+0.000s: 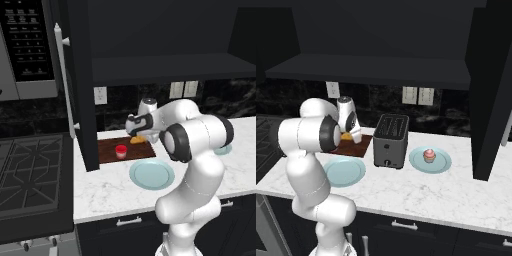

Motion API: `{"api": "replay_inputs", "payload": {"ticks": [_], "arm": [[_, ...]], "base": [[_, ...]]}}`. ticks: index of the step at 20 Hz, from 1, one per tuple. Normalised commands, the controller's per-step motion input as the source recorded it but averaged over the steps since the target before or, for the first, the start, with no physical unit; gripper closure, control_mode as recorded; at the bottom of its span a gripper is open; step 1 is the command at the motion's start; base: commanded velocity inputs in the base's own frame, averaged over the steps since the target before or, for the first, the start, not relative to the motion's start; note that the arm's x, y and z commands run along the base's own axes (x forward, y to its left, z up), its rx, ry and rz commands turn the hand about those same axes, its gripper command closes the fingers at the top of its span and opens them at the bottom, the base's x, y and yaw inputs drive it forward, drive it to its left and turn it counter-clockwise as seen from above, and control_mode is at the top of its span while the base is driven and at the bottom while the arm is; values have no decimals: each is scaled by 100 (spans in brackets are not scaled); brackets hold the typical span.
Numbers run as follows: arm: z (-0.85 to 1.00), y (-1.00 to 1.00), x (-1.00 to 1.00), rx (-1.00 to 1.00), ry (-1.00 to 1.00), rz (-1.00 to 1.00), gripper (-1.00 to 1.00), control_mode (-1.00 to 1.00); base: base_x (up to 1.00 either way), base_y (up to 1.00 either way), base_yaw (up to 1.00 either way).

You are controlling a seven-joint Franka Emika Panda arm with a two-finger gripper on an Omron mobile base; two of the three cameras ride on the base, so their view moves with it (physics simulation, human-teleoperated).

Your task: From the different types of pastries on the counter, select a croissant and place it on the cutting board. Then retrieve a jar of jam from the cabinet and place it alongside the croissant on the cutting board.

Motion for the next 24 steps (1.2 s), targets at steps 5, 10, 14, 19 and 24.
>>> {"api": "replay_inputs", "payload": {"ticks": [5,10,14,19,24], "arm": [[-24,0,5,-5,-13,0,100,-100],[-5,1,3,0,3,0,100,-100],[0,0,3,0,2,0,100,-100],[-10,1,5,0,-4,0,100,-100],[-36,1,15,0,0,0,100,-100]], "base": [[0,0,0],[0,0,0],[0,0,0],[0,0,0],[0,0,0]]}}
